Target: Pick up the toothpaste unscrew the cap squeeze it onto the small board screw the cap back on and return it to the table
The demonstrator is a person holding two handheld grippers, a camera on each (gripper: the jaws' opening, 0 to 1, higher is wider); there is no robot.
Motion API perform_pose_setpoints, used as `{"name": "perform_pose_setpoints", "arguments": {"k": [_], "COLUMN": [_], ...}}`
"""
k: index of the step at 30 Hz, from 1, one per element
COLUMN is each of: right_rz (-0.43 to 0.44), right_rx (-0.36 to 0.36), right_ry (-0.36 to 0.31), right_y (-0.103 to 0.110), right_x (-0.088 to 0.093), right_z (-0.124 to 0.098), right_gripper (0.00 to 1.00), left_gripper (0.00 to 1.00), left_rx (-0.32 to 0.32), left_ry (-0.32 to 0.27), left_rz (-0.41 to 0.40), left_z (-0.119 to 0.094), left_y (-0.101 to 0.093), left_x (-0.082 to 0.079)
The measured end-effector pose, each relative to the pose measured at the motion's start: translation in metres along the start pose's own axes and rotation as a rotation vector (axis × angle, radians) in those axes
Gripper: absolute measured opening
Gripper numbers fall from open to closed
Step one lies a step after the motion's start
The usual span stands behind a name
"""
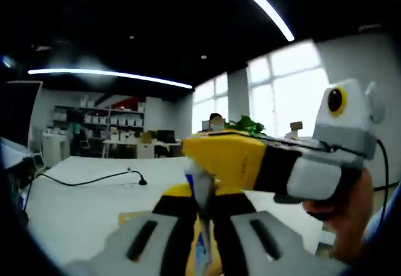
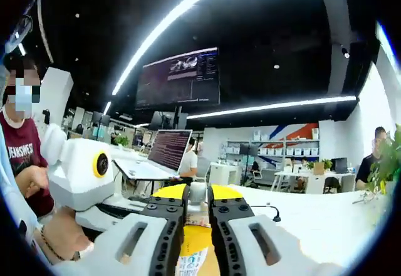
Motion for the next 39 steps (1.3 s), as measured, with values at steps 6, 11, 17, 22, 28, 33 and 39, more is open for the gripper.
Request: {"name": "perform_pose_setpoints", "arguments": {"k": [6,11,17,22,28,33,39], "right_rz": [0.111,0.044,0.134,0.27,0.56,0.503,0.437], "right_rx": [-0.11,-0.184,-0.407,-0.603,-0.87,-0.903,-0.945], "right_ry": [-0.026,0.033,0.098,0.114,0.11,0.128,0.184], "right_y": [-0.005,-0.011,-0.006,-0.009,-0.007,-0.003,0.009], "right_x": [-0.019,-0.024,-0.024,-0.014,-0.005,0.004,0.017], "right_z": [-0.013,-0.018,-0.017,-0.016,-0.019,-0.021,-0.023], "right_gripper": [0.35,0.29,0.35,0.43,0.31,0.29,0.22], "left_gripper": [0.07,0.07,0.07,0.07,0.07,0.07,0.07], "left_rx": [0.123,0.318,0.495,0.633,0.772,0.784,0.778], "left_ry": [-0.022,-0.016,0.039,0.087,0.102,0.108,0.132], "left_rz": [-0.07,-0.17,-0.116,-0.127,-0.18,-0.174,-0.134], "left_z": [-0.007,-0.016,-0.016,-0.015,-0.014,-0.01,-0.009], "left_y": [0.012,0.011,-0.003,-0.021,-0.038,-0.038,-0.034], "left_x": [-0.007,-0.014,-0.006,-0.001,0.0,0.001,0.005]}}
Point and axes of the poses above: the point that each gripper's makers call its tool centre point, and the gripper's own axes: z roughly forward along the fingers, y roughly to its left, x roughly out of its underside, the point moved 3 cm from there along -z, roughly backward along the fingers, and after that the axes turned 1 degree about z, right-handed, at the moved point
